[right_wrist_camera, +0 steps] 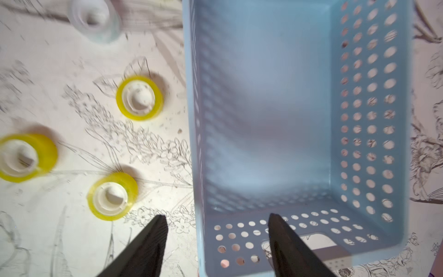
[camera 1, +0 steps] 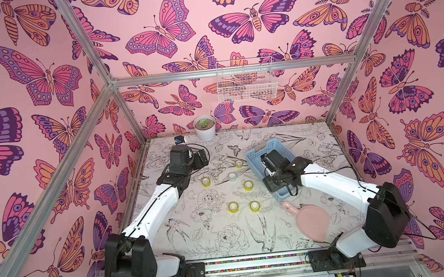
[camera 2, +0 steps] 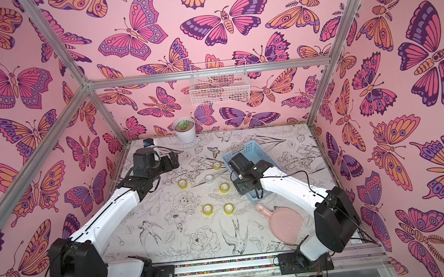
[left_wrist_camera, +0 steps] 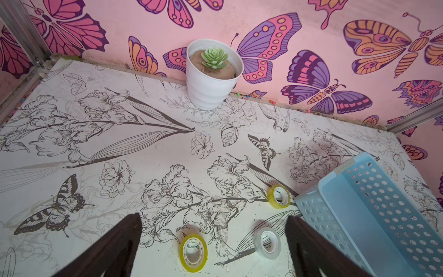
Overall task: Put the transparent tape into the storage box
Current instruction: Pick up the tape from the center of the board.
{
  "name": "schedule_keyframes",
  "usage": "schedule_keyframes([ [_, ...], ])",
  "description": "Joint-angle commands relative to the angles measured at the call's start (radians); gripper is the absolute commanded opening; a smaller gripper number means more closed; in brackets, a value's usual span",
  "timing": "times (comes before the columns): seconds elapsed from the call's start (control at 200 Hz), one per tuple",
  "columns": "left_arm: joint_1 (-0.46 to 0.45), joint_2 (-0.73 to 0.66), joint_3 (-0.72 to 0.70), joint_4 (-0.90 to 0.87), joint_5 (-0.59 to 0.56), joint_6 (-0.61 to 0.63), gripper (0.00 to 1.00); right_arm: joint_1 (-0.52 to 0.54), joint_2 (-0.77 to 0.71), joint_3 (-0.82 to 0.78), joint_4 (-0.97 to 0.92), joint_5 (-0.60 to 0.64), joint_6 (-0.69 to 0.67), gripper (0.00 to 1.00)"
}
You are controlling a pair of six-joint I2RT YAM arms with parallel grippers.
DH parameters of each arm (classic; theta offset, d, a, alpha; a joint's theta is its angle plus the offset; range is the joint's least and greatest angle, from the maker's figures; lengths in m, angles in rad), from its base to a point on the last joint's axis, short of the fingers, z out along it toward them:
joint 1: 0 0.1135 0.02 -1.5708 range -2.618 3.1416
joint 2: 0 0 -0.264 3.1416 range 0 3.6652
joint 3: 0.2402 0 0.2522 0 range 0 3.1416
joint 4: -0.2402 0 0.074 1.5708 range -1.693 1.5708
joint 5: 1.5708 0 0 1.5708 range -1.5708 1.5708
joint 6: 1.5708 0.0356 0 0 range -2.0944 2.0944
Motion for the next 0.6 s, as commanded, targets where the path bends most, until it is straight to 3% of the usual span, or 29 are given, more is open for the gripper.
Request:
schedule_keyframes([
  [0.0,0.014,0.081,0.07,-0.175,0.004,-0.029,1.0,-0.023,0.01,0.132,-0.047,-0.057,0.004,0.7],
  [0.155,0.058,0.167,0.115,-0.254,0.038,-0.103,0.99,-0.03,0.13,0.334,-0.122,-0.104,-0.008,0.62],
  [0.27,0.093,0.222,0.139,-0.317,0.069,-0.15,0.9,-0.033,0.183,0.424,-0.136,-0.134,-0.005,0.61],
  [0.596,0.096,0.376,0.135,-0.373,0.154,-0.177,0.37,-0.035,0.201,0.426,-0.049,-0.172,0.005,0.62],
])
